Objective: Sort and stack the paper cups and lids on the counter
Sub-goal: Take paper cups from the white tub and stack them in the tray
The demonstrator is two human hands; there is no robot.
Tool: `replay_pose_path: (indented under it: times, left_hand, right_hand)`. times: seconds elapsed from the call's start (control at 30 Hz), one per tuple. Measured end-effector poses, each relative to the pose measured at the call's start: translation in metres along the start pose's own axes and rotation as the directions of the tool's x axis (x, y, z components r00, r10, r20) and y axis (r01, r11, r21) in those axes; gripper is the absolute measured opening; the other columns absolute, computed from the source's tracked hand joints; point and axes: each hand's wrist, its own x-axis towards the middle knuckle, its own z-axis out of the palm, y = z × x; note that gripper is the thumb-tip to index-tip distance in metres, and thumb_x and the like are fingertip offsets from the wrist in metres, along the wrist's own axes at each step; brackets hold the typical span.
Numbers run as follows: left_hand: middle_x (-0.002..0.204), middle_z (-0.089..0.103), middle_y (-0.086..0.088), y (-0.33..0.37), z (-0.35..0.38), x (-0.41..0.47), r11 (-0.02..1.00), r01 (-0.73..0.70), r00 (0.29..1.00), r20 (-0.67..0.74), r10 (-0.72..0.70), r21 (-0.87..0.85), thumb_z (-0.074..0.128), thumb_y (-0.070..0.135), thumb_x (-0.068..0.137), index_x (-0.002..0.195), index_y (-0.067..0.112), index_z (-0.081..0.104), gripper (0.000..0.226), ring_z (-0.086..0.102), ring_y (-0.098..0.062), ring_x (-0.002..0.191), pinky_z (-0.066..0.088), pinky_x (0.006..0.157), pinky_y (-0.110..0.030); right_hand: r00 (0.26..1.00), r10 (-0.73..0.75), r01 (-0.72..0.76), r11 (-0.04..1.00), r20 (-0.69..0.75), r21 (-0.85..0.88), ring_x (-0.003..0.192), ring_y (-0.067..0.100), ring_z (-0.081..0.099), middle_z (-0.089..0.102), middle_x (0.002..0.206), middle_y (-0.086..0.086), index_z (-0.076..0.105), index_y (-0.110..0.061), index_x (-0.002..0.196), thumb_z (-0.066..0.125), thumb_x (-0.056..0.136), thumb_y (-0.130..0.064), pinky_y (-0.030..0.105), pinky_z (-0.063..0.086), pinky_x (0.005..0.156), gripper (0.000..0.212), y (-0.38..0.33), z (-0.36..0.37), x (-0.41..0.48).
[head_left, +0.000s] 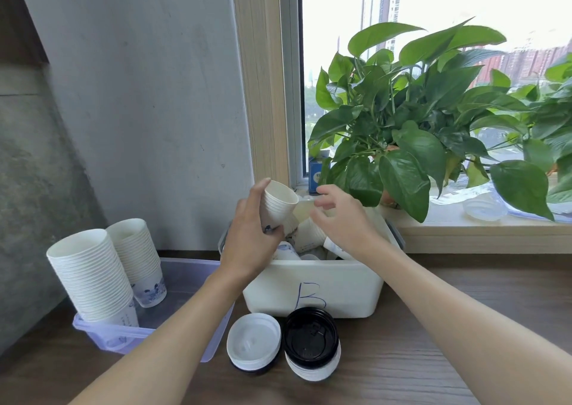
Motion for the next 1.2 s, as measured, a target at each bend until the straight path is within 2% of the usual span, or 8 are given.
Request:
replay_pose_path:
  times: [0.2, 0.33, 0.57, 0.67, 0.83, 0.93, 1.03, 1.2]
  left_hand:
    - [0.118, 0.045, 0.002, 0.005, -0.001, -0.004, 0.999, 0.029, 0.997, -0.068, -0.026, 0.04, 0.069, 0.013, 0.081, 0.146, 0.054, 0.021, 0.091, 0.054, -0.019, 0.1, 0.05, 0.089, -0.038]
    - [0.118, 0.044, 0.004, 0.009, -0.002, -0.007, 0.992, 0.087, 0.989, -0.131, -0.075, 0.091, 0.068, 0.017, 0.078, 0.144, 0.058, 0.02, 0.091, 0.056, -0.025, 0.101, 0.045, 0.101, -0.056]
    - [0.12, 0.045, 0.002, 0.01, -0.003, -0.006, 0.994, 0.096, 0.989, -0.118, -0.09, 0.044, 0.07, 0.017, 0.079, 0.145, 0.055, 0.023, 0.089, 0.056, -0.025, 0.105, 0.047, 0.1, -0.056]
    - [0.12, 0.044, 0.001, 0.012, -0.004, -0.007, 0.993, 0.103, 0.989, -0.117, -0.095, 0.06, 0.068, 0.014, 0.079, 0.145, 0.055, 0.023, 0.09, 0.056, -0.026, 0.104, 0.047, 0.099, -0.056]
    - [0.121, 0.044, 0.001, 0.014, -0.005, -0.007, 0.991, 0.123, 0.989, -0.093, -0.118, 0.052, 0.072, 0.016, 0.079, 0.145, 0.056, 0.022, 0.092, 0.056, -0.026, 0.103, 0.048, 0.098, -0.054]
    - [0.12, 0.045, 0.001, 0.016, -0.005, -0.007, 0.991, 0.114, 0.991, -0.073, -0.109, 0.067, 0.07, 0.015, 0.081, 0.144, 0.056, 0.022, 0.089, 0.057, -0.027, 0.101, 0.049, 0.098, -0.054]
    - [0.115, 0.045, 0.001, 0.017, -0.005, -0.007, 0.987, 0.112, 0.993, -0.048, -0.107, 0.115, 0.067, 0.014, 0.081, 0.142, 0.058, 0.021, 0.088, 0.057, -0.028, 0.097, 0.049, 0.096, -0.054]
    - [0.113, 0.044, 0.002, 0.017, -0.005, -0.006, 0.971, 0.1, 0.994, 0.016, -0.106, 0.217, 0.066, 0.017, 0.082, 0.143, 0.059, 0.017, 0.089, 0.057, -0.027, 0.099, 0.048, 0.098, -0.055]
  right_hand:
    - [0.989, 0.008, 0.016, 0.987, 0.15, -0.16, 0.114, 0.022, 0.056, 0.062, 0.123, -0.002, 0.045, -0.022, 0.137, 0.067, 0.086, -0.035, 0.042, 0.045, 0.098, 0.058, 0.003, 0.016, 0.01]
    - [0.988, -0.048, 0.094, 0.939, 0.144, -0.331, 0.108, 0.016, 0.059, 0.067, 0.112, -0.01, 0.051, -0.025, 0.133, 0.068, 0.082, -0.04, 0.038, 0.04, 0.099, 0.055, -0.001, 0.033, 0.018]
    - [0.986, -0.048, 0.097, 0.941, 0.157, -0.323, 0.096, 0.02, 0.06, 0.067, 0.095, -0.005, 0.059, -0.024, 0.126, 0.072, 0.081, -0.029, 0.035, 0.044, 0.092, 0.047, -0.004, 0.042, 0.023]
    - [0.992, -0.065, 0.09, 0.965, 0.107, -0.247, 0.089, 0.025, 0.062, 0.07, 0.09, 0.003, 0.068, -0.014, 0.106, 0.067, 0.08, -0.018, 0.041, 0.049, 0.086, 0.027, -0.007, 0.038, 0.02]
    - [0.998, -0.06, 0.062, 0.995, -0.028, 0.08, 0.082, 0.034, 0.061, 0.069, 0.08, 0.015, 0.069, -0.007, 0.085, 0.061, 0.08, -0.002, 0.044, 0.051, 0.075, 0.011, -0.015, 0.017, 0.01]
    - [0.992, -0.032, 0.055, 0.982, -0.124, 0.182, 0.08, 0.018, 0.062, 0.069, 0.082, 0.001, 0.064, -0.023, 0.092, 0.059, 0.083, 0.001, 0.03, 0.051, 0.077, 0.026, -0.016, 0.002, 0.003]
    - [0.966, -0.063, 0.114, 0.974, -0.249, 0.195, 0.089, 0.012, 0.061, 0.068, 0.092, -0.003, 0.066, -0.012, 0.108, 0.054, 0.086, 0.004, 0.017, 0.046, 0.078, 0.03, -0.015, -0.006, -0.004]
    - [0.88, -0.083, 0.183, 0.968, -0.468, 0.173, 0.101, 0.019, 0.059, 0.066, 0.11, 0.01, 0.062, -0.002, 0.118, 0.053, 0.09, 0.0, 0.036, 0.048, 0.091, 0.03, -0.012, -0.008, -0.003]
